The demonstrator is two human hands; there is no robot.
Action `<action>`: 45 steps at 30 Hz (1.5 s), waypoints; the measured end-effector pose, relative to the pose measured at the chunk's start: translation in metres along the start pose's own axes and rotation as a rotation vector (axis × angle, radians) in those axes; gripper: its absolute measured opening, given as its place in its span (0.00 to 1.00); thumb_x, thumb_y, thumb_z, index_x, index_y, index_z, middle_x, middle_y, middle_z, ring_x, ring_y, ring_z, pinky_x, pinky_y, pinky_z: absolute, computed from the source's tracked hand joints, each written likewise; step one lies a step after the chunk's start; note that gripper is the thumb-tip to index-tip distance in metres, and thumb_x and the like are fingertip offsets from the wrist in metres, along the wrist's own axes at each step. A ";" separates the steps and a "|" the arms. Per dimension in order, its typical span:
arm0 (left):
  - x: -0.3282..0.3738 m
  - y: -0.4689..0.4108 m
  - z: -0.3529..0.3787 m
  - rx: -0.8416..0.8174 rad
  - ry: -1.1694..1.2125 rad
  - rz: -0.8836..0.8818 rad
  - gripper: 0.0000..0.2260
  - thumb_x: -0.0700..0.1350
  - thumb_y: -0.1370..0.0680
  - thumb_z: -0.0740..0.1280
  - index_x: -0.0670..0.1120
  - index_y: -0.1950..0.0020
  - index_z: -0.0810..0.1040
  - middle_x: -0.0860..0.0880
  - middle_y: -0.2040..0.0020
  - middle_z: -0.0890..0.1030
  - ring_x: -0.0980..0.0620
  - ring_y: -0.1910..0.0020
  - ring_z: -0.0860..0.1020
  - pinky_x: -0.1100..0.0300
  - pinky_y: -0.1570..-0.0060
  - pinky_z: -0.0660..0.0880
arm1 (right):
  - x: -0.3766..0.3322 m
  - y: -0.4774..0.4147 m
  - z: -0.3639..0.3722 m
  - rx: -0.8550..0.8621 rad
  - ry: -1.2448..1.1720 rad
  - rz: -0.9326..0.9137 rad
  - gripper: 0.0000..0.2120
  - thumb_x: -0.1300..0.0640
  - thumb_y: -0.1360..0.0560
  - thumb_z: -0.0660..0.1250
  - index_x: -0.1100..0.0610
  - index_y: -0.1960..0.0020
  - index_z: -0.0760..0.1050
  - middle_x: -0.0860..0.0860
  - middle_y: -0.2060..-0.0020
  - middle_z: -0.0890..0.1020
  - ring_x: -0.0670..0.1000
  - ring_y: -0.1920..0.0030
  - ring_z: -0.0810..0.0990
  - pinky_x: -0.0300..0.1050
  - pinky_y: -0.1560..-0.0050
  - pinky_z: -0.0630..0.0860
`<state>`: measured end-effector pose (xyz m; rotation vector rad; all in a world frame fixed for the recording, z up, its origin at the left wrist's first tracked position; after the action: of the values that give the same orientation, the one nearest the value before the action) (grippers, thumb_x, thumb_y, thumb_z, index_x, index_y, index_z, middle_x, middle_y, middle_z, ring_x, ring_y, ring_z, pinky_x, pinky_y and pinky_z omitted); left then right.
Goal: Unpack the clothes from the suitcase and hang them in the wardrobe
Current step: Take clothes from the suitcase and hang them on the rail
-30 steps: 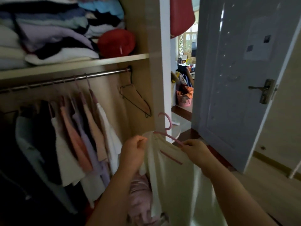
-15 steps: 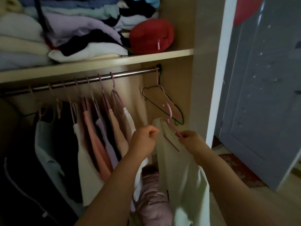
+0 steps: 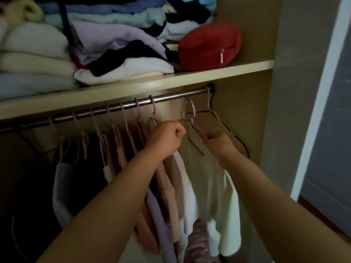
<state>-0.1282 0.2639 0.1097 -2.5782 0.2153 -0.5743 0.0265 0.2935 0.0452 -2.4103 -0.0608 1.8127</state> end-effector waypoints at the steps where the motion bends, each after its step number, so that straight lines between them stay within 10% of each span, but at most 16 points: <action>1: -0.004 -0.005 -0.004 0.007 -0.006 0.000 0.08 0.38 0.23 0.64 0.47 0.53 0.83 0.55 0.55 0.82 0.55 0.54 0.78 0.62 0.52 0.74 | -0.007 -0.008 0.006 -0.007 -0.008 -0.018 0.13 0.65 0.24 0.62 0.60 0.42 0.79 0.60 0.51 0.82 0.53 0.56 0.76 0.42 0.57 0.70; 22: -0.041 -0.043 -0.030 0.139 -0.037 -0.130 0.07 0.39 0.24 0.65 0.46 0.55 0.83 0.48 0.55 0.84 0.50 0.55 0.81 0.60 0.51 0.76 | -0.029 -0.086 0.096 -0.291 -0.039 -0.089 0.12 0.59 0.24 0.65 0.60 0.42 0.79 0.56 0.53 0.82 0.51 0.56 0.78 0.42 0.55 0.74; 31: -0.013 -0.028 0.007 0.105 0.116 -0.022 0.06 0.41 0.24 0.66 0.48 0.54 0.83 0.54 0.56 0.81 0.56 0.55 0.78 0.62 0.52 0.74 | -0.001 -0.063 0.060 -0.070 -0.081 -0.120 0.14 0.54 0.26 0.66 0.56 0.42 0.79 0.53 0.49 0.83 0.51 0.48 0.80 0.44 0.48 0.76; 37: 0.040 -0.001 0.066 -0.095 0.264 0.119 0.06 0.44 0.24 0.67 0.52 0.52 0.83 0.54 0.55 0.83 0.55 0.54 0.80 0.60 0.50 0.77 | 0.043 -0.008 0.004 0.052 0.100 -0.115 0.10 0.61 0.23 0.63 0.59 0.45 0.80 0.51 0.58 0.79 0.46 0.54 0.76 0.35 0.65 0.67; 45: 0.098 0.070 0.170 -0.544 0.273 0.228 0.03 0.44 0.27 0.70 0.50 0.58 0.83 0.57 0.62 0.82 0.56 0.57 0.81 0.57 0.51 0.78 | 0.168 0.078 -0.062 0.086 0.106 0.268 0.11 0.63 0.27 0.66 0.51 0.65 0.77 0.49 0.70 0.79 0.47 0.66 0.75 0.39 0.64 0.70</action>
<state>0.0301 0.2505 -0.0244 -2.9134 0.8508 -0.8765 0.1293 0.2298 -0.1081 -2.5488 0.3595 1.7412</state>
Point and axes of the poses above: each hand's wrist, its own y-axis away from the middle knuckle, its own z-axis out of the palm, x = y × z, the point moved 8 cm from there along -y, towards the middle knuckle
